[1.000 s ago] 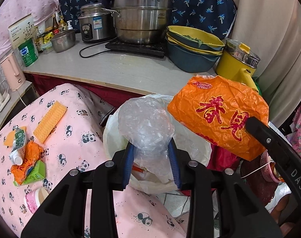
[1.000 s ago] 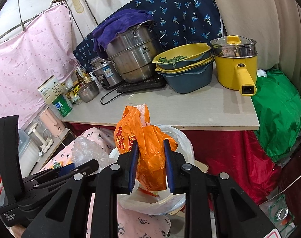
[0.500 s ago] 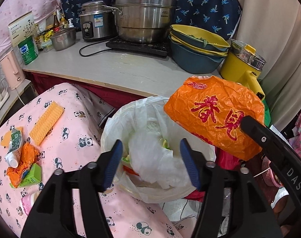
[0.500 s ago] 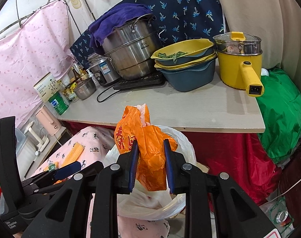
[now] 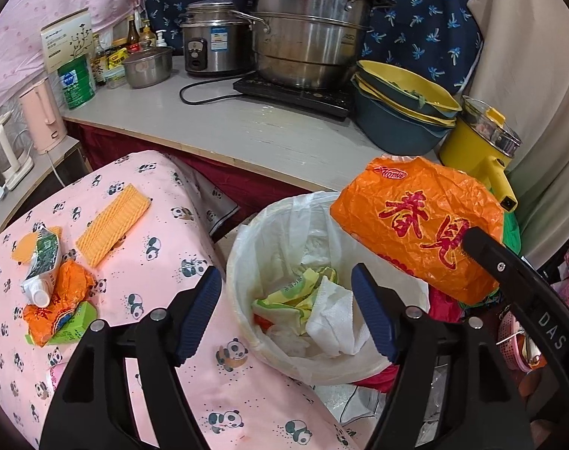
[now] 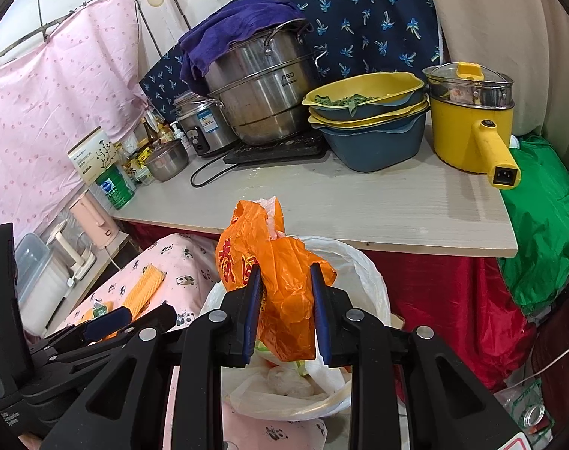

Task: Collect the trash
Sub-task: 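Open both tools to drop the plastic wrap and orange bag into the bin, then move both open tools back over the table toward the pink paper cup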

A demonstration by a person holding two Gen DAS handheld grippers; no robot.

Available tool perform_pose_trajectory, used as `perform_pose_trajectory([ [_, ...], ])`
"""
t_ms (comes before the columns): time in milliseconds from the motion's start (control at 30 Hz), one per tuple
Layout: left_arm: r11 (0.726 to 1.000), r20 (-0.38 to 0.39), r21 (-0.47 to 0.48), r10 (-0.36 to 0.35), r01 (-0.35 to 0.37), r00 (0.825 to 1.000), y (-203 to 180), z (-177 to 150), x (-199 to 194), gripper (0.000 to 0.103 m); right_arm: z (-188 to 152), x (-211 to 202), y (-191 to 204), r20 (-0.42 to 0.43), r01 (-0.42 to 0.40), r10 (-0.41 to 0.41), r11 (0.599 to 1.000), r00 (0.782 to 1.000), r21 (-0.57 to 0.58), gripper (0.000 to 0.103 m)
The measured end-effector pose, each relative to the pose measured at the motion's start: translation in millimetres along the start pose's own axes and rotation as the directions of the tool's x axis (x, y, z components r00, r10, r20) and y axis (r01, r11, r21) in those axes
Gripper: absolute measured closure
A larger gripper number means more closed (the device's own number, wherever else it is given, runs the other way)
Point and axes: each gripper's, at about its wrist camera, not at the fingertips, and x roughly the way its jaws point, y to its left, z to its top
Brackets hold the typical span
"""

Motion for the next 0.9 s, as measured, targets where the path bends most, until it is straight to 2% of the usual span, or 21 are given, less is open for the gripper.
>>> perform_pose_trajectory([
  [200,0.999,0.006,-0.026,0.022,-0.022,1.0,16,-2,-3,0.031,2,9,10,-0.008,-0.002,0.002,1.0,1.0,-0.014,0.073],
  [367,0.997,0.008,-0.058,0.045,-0.044,0.999,35,-5,-6,0.025,4,10,20,0.001,-0.002,0.002,1.0,1.0,-0.022,0.057],
  [433,0.996,0.009,-0.074,0.054,-0.053,0.998,42,-7,-8,0.022,4,9,25,0.005,-0.005,0.005,1.0,1.0,-0.026,0.055],
  [900,0.979,0.008,-0.171,0.11,-0.107,0.994,97,-25,-30,0.018,-9,1,72,-0.009,-0.054,0.053,0.995,0.999,-0.083,0.052],
])
